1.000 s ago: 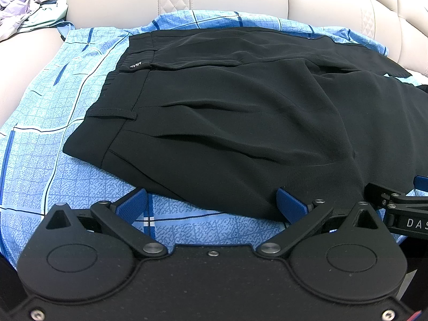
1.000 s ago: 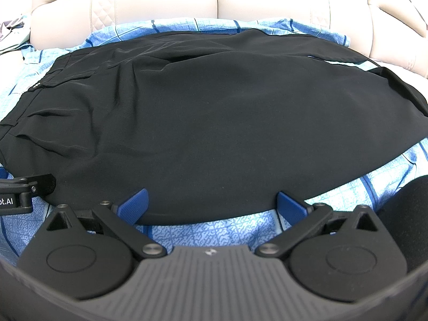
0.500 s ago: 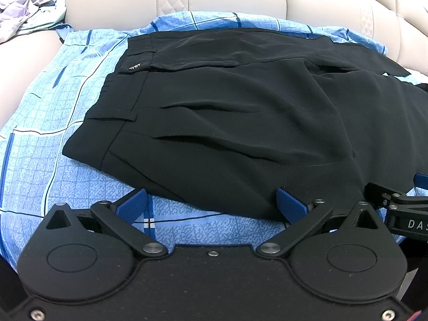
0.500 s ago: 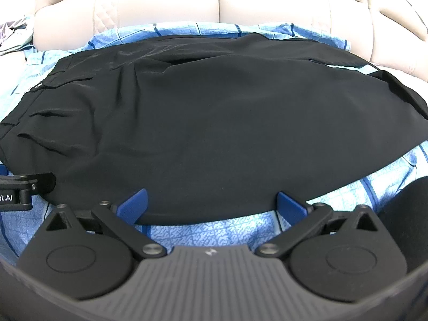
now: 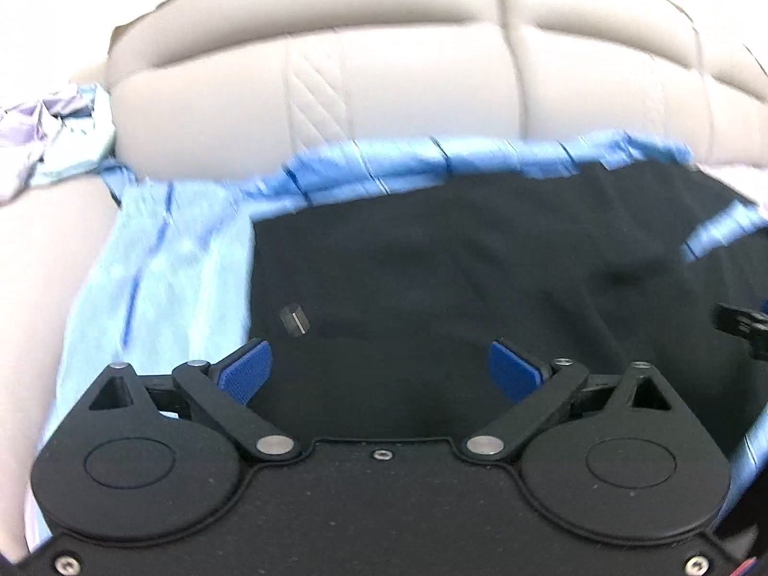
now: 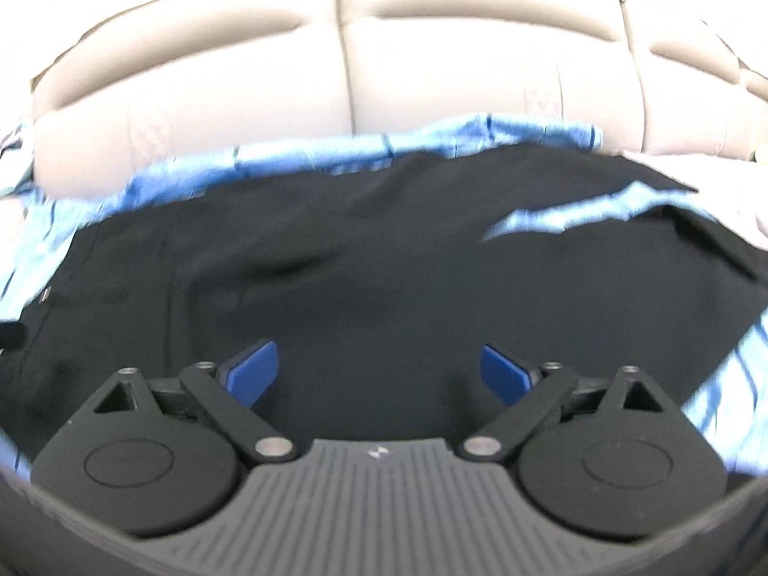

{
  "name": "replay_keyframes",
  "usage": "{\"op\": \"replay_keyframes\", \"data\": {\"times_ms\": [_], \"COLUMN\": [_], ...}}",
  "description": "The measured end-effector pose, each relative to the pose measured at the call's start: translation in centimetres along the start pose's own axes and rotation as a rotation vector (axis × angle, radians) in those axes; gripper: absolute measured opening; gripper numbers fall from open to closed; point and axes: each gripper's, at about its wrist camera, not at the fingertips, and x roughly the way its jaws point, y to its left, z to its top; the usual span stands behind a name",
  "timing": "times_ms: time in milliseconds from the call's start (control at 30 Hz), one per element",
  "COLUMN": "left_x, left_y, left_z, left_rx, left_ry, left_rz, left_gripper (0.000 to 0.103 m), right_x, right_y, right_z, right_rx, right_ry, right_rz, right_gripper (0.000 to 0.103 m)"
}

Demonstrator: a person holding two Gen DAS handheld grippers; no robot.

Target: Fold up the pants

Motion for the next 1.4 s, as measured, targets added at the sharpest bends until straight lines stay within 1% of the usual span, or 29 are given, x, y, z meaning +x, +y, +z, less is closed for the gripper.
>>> {"op": "replay_keyframes", "data": {"times_ms": [33,100,167,233,333,433,500,567,600,633,700,733,767,800,867,933,967,1033,1100,1133,1167,1200,1233,1267,1367,1400], "left_x": [1.1,3.8,7.0,10.4,15.0,18.1,19.6,21.3,22.0,22.7,23.6,23.8,23.9,24.1,24.4,24.3,24.2,24.4,24.7,24.9,24.9,24.9,24.9,24.7,24.2,24.0], "left_y": [0.9,2.8,4.8,6.9,8.7,9.5,10.1,10.6,10.9,11.4,12.3,12.5,12.5,12.4,11.9,11.3,11.1,10.9,10.7,10.6,10.5,10.4,10.3,10.2,9.8,9.8], "left_z": [1.0,3.0,4.6,5.7,6.5,6.6,6.8,7.0,7.1,7.1,6.8,6.7,6.8,6.8,6.9,6.9,7.0,6.9,7.0,7.0,7.1,7.2,7.3,7.4,7.3,7.4], "left_rx": [-0.013,-0.059,-0.126,-0.192,-0.265,-0.295,-0.301,-0.297,-0.301,-0.315,-0.366,-0.374,-0.364,-0.345,-0.301,-0.277,-0.274,-0.266,-0.263,-0.268,-0.272,-0.276,-0.285,-0.291,-0.268,-0.266], "left_ry": [-0.001,0.024,0.047,0.076,0.120,0.121,0.105,0.133,0.148,0.163,0.186,0.173,0.167,0.167,0.169,0.165,0.157,0.154,0.149,0.145,0.140,0.137,0.137,0.133,0.111,0.100], "left_rz": [0.007,0.022,0.022,0.032,0.065,0.092,0.129,0.166,0.175,0.167,0.125,0.119,0.113,0.106,0.099,0.077,0.066,0.052,0.044,0.044,0.050,0.064,0.055,0.050,0.075,0.086], "left_gripper": [0.099,0.099,0.099,0.099,0.099,0.099,0.099,0.099,0.099,0.099,0.099,0.099,0.094,0.093,0.085,0.080,0.079,0.079,0.078,0.072,0.059,0.053,0.045,0.044,0.043,0.042], "right_x": [0.7,2.3,4.2,6.1,8.9,10.9,11.7,12.3,12.5,12.6,12.7,12.8,12.7,12.8,12.8,12.9,12.9,12.8,12.9,13.2,13.4,13.6,13.9,14.1,14.7,14.7], "right_y": [-0.6,-1.4,-2.0,-2.7,-3.4,-3.7,-3.5,-3.2,-2.9,-2.7,-2.5,-2.4,-2.2,-1.9,-1.1,-0.4,-0.2,-0.1,0.0,-0.1,0.0,0.0,0.1,0.1,0.6,0.9], "right_z": [0.9,2.4,3.6,4.4,5.2,5.1,4.8,4.4,4.2,3.9,3.6,3.5,3.3,3.1,2.8,2.5,2.4,2.3,2.2,2.3,2.4,2.5,2.7,2.7,2.9,2.9], "right_rx": [0.004,0.018,0.030,0.044,0.060,0.037,0.023,0.003,-0.012,-0.025,-0.029,-0.027,-0.029,-0.036,-0.067,-0.090,-0.085,-0.074,-0.063,-0.054,-0.044,-0.036,-0.026,-0.015,-0.030,-0.040], "right_ry": [-0.009,-0.011,-0.008,0.004,0.022,0.020,0.023,0.023,0.008,0.005,0.004,0.009,0.015,0.022,0.025,0.033,0.038,0.046,0.053,0.060,0.065,0.069,0.072,0.073,0.072,0.069], "right_rz": [-0.001,-0.003,-0.001,0.005,0.001,-0.005,0.010,0.025,0.033,0.045,0.096,0.128,0.156,0.180,0.206,0.225,0.236,0.258,0.286,0.306,0.323,0.335,0.348,0.359,0.376,0.379], "right_gripper": [0.096,0.092,0.089,0.088,0.087,0.087,0.087,0.086,0.086,0.086,0.085,0.085,0.085,0.085,0.085,0.085,0.084,0.084,0.080,0.080,0.080,0.080,0.079,0.079,0.076,0.071]}}
